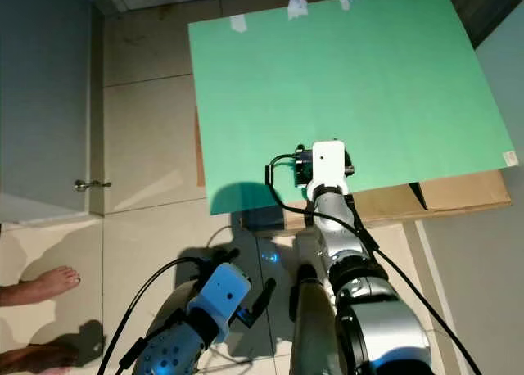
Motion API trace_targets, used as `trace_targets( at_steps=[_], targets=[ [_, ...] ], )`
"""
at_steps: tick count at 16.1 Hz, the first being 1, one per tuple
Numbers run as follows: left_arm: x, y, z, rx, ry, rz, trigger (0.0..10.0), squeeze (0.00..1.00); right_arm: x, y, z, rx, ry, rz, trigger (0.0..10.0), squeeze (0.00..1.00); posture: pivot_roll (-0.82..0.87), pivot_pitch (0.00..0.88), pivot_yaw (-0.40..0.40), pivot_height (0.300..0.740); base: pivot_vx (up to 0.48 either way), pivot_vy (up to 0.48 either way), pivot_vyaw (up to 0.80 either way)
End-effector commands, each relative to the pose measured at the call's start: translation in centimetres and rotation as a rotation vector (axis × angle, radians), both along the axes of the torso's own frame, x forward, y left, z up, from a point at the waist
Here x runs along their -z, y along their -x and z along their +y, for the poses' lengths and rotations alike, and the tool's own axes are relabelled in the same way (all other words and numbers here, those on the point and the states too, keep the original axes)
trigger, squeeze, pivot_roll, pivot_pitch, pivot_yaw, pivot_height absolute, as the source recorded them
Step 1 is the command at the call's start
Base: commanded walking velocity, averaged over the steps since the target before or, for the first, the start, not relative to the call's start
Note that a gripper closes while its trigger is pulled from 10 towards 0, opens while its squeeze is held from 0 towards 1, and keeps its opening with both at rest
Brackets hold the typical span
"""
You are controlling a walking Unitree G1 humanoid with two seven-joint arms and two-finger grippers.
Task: Hang keys on a hook
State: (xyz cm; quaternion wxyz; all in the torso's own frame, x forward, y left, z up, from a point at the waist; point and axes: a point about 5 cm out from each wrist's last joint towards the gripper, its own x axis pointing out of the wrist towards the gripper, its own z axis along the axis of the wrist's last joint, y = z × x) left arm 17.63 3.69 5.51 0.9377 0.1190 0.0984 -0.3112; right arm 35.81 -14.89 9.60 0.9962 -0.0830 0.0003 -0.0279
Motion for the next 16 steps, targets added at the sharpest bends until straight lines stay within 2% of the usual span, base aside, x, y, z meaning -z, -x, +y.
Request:
trace_targets(
  at_steps=[1, 5, 8, 10, 13, 16],
  targets=[
    [0.8, 1.1, 0.2, 0.007, -0.014, 0.050, 10.0, 0.00, 0.8, 0.3, 0.2, 0.008, 0.008, 0.032, 10.0, 0.00, 0.03, 0.420, 0.092, 0.740, 0.000, 0.000, 0.00],
    [0.9, 1.7, 0.3, 0.009, -0.012, 0.064, 10.0, 0.00, 0.4, -0.1, -1.0, 0.096, 0.038, 0.034, 10.0, 0.00, 0.03, 0.420, 0.093, 0.740, 0.000, 0.000, 0.00],
    [0.9, 1.6, 0.3, 0.009, -0.011, 0.066, 10.0, 0.00, 0.8, 0.0, -2.3, 0.177, 0.010, 0.079, 10.0, 0.00, 0.03, 0.423, 0.093, 0.740, 0.000, 0.000, 0.00],
    [0.9, 1.4, 0.6, -0.004, -0.001, 0.068, 10.0, 0.00, 1.1, 0.1, -2.2, 0.146, -0.006, 0.089, 10.0, 0.00, 0.01, 0.423, 0.089, 0.740, 0.000, 0.000, 0.00],
    [0.9, 1.0, 1.1, -0.013, -0.006, 0.063, 10.0, 0.00, 1.5, 0.5, -3.0, 0.180, 0.045, 0.089, 10.0, 0.00, 0.01, 0.425, 0.092, 0.740, 0.000, 0.000, 0.00],
    [0.8, 1.3, 1.1, -0.011, -0.004, 0.067, 10.0, 0.00, 1.4, 0.5, -3.6, 0.235, 0.073, 0.086, 10.0, 0.00, 0.03, 0.436, 0.108, 0.740, 0.000, 0.000, 0.00]
  ],
)
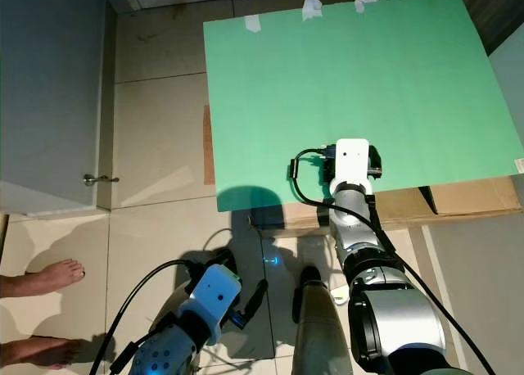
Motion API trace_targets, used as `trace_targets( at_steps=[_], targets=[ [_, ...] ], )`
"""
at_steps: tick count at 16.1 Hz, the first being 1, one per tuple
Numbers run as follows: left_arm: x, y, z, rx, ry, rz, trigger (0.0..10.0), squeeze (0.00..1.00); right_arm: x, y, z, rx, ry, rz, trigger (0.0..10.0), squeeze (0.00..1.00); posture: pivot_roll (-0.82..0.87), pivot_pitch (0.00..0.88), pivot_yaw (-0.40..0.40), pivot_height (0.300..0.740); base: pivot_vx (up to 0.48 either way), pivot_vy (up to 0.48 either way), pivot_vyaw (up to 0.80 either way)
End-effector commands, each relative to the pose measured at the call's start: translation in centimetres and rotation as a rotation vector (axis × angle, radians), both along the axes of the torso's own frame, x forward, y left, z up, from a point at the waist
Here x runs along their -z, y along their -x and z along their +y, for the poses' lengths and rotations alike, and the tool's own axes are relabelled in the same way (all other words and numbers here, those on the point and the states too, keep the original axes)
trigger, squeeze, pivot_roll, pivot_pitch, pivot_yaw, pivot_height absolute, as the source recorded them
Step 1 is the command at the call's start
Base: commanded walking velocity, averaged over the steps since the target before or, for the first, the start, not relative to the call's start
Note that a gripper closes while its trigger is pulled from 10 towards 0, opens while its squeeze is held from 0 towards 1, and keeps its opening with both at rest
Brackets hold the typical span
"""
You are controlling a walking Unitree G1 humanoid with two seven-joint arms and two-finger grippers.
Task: Hang keys on a hook
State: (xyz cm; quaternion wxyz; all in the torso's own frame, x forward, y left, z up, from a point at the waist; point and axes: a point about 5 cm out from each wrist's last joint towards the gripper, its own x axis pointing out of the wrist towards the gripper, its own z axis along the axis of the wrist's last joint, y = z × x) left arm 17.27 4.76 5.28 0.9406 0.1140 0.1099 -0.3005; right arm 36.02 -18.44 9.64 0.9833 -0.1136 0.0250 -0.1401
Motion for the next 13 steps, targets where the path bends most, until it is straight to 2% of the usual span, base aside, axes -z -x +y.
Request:
trace_targets(
  at_steps=[1, 6, 8, 9, 10, 12, 13],
  targets=[
    [0.6, 1.0, 0.2, 0.014, -0.005, 0.047, 10.0, 0.00, 1.5, 0.8, -0.1, 0.017, 0.009, 0.054, 10.0, 0.00, 0.03, 0.438, 0.108, 0.740, 0.000, 0.000, 0.00],
    [0.5, 1.3, 0.3, 0.011, -0.006, 0.054, 10.0, 0.00, 2.2, 1.1, -0.1, 0.061, -0.038, 0.095, 10.0, 0.00, 0.03, 0.453, 0.106, 0.740, 0.000, 0.000, 0.00],
    [0.5, 1.4, 0.2, 0.010, -0.004, 0.057, 10.0, 0.00, 3.1, 1.5, -0.6, 0.127, -0.126, 0.142, 9.7, 0.00, 0.03, 0.457, 0.107, 0.740, 0.000, 0.000, 0.00],
    [0.5, 1.4, 0.3, 0.010, -0.004, 0.059, 10.0, 0.00, 3.3, 1.6, -0.7, 0.138, -0.148, 0.150, 8.4, 0.00, 0.03, 0.457, 0.109, 0.740, 0.000, 0.000, 0.00],
    [0.5, 1.4, 0.3, 0.010, -0.004, 0.060, 10.0, 0.00, 3.4, 1.7, -0.7, 0.145, -0.163, 0.154, 2.3, 0.00, 0.03, 0.459, 0.110, 0.740, 0.000, 0.000, 0.00],
    [0.5, 1.4, 0.3, 0.011, -0.004, 0.063, 10.0, 0.00, 3.5, 1.8, -0.9, 0.149, -0.174, 0.154, 0.0, 0.00, 0.03, 0.461, 0.112, 0.740, 0.000, 0.000, 0.00],
    [0.5, 1.4, 0.3, 0.012, -0.005, 0.063, 10.0, 0.00, 3.5, 1.8, -0.9, 0.148, -0.176, 0.154, 0.0, 0.00, 0.03, 0.461, 0.112, 0.740, 0.000, 0.000, 0.00]
  ],
)
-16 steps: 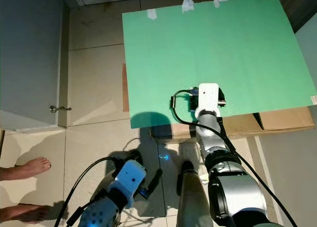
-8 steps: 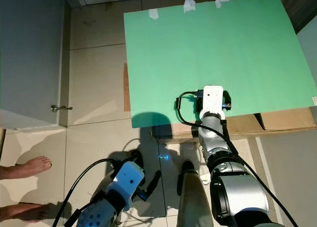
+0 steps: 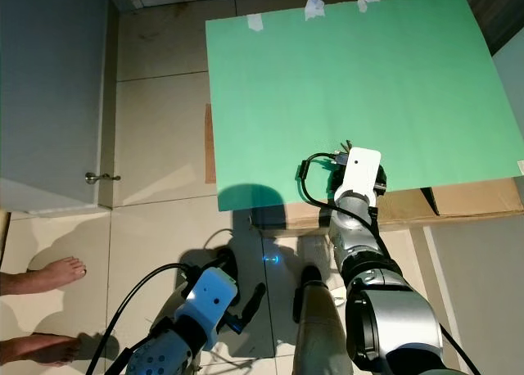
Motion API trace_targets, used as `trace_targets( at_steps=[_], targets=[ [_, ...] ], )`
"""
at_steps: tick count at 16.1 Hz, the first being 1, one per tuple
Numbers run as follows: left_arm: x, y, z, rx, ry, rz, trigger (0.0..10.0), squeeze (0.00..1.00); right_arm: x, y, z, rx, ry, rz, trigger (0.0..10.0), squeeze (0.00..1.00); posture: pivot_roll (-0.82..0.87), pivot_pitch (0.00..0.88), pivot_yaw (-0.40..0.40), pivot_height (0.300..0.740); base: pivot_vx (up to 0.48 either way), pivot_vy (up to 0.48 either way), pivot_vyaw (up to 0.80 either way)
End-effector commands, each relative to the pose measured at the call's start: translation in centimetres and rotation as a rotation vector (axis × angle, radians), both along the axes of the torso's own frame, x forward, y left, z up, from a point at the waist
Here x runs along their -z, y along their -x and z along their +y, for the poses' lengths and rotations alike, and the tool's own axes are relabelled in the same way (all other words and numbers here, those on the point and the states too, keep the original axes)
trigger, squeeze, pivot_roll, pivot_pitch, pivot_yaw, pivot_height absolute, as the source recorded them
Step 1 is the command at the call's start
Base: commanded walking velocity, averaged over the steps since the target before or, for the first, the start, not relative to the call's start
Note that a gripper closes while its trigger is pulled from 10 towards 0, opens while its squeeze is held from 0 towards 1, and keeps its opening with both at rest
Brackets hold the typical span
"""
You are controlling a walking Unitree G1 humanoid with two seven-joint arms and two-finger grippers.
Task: Hang keys on a hook
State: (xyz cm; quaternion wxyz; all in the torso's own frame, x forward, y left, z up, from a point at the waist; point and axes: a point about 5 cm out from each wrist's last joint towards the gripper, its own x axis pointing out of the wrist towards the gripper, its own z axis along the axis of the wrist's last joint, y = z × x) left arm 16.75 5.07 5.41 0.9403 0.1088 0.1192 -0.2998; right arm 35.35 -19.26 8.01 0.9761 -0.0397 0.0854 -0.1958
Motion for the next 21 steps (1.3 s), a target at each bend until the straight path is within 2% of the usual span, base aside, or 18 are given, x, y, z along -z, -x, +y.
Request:
trace_targets(
  at_steps=[1, 8, 21],
  targets=[
    [0.6, 0.9, 0.0, 0.017, -0.009, 0.042, 10.0, 0.00, 1.9, 1.1, 0.0, 0.010, -0.027, 0.067, 0.0, 0.00, 0.03, 0.463, 0.113, 0.740, 0.000, 0.000, 0.00],
    [0.5, 0.5, -0.2, 0.019, -0.008, 0.038, 10.0, 0.00, 2.0, 1.2, 0.7, -0.051, -0.060, 0.044, 0.0, 0.00, 0.02, 0.463, 0.108, 0.740, 0.000, 0.000, 0.00],
    [0.5, 0.3, -0.3, 0.023, -0.008, 0.037, 10.0, 0.00, 1.5, 0.9, 0.9, -0.066, -0.061, 0.013, 0.0, 0.00, 0.01, 0.467, 0.109, 0.740, 0.000, 0.000, 0.00]
  ],
)
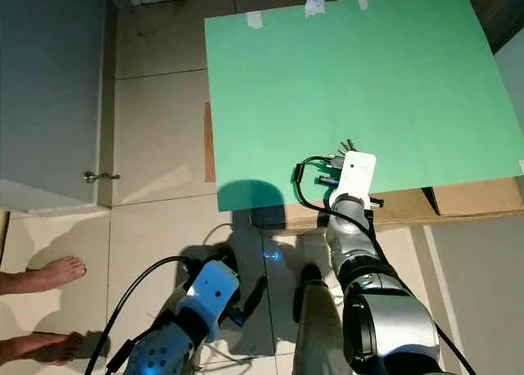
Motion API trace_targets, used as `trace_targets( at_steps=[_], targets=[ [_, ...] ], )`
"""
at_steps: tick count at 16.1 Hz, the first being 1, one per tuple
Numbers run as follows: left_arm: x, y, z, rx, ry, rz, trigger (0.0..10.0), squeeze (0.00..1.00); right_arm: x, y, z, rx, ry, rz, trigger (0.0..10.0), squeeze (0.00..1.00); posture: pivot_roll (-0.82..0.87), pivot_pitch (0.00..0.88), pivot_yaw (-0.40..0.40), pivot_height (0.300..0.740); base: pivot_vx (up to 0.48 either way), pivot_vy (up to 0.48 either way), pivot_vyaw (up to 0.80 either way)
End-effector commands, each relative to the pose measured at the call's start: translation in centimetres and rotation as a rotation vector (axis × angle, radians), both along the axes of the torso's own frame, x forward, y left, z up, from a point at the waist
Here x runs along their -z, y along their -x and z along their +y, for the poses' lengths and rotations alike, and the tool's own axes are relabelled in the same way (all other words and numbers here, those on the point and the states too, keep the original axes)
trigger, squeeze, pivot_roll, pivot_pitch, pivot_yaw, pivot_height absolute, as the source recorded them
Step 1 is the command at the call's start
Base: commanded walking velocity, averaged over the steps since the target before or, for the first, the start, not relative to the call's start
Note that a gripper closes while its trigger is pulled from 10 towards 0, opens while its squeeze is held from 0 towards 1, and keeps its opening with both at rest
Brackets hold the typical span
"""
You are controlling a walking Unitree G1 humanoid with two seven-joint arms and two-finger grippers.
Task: Hang keys on a hook
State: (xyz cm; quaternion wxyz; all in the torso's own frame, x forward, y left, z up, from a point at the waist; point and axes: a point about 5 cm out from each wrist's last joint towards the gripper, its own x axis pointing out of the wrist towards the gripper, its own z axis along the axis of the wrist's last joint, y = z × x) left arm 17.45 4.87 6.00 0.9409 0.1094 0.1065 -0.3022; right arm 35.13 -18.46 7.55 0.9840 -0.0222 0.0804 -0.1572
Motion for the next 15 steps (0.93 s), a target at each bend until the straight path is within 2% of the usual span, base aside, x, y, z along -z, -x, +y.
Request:
trace_targets(
  at_steps=[1, 4, 7, 10, 15],
  targets=[
    [1.1, 1.0, -0.1, 0.017, -0.016, 0.061, 10.0, 0.00, 1.0, 0.7, 0.1, 0.009, -0.022, 0.027, 0.0, 0.00, 0.01, 0.467, 0.109, 0.740, 0.000, 0.000, 0.00],
    [1.1, 0.9, -0.1, 0.017, -0.016, 0.060, 10.0, 0.00, 0.7, 0.5, 0.0, 0.006, -0.041, 0.007, 0.0, 0.00, 0.01, 0.468, 0.109, 0.740, 0.000, 0.000, 0.00],
    [1.1, 0.7, -0.1, 0.013, -0.017, 0.059, 10.0, 0.00, -0.8, -0.3, 0.4, -0.035, -0.064, -0.064, 0.0, 0.00, 0.00, 0.462, 0.102, 0.740, 0.000, 0.000, 0.00],
    [1.0, 0.0, -0.3, 0.006, -0.010, 0.045, 10.0, 0.00, -4.0, -1.7, 0.6, -0.094, -0.095, -0.203, 0.0, 0.00, -0.03, 0.448, 0.087, 0.740, 0.000, 0.000, 0.00],
    [1.1, -1.2, -0.6, -0.004, -0.004, 0.028, 10.0, 0.00, -8.3, -3.1, 0.6, -0.158, -0.137, -0.318, 0.0, 0.00, -0.05, 0.414, 0.075, 0.740, 0.000, 0.000, 0.00]
  ],
)
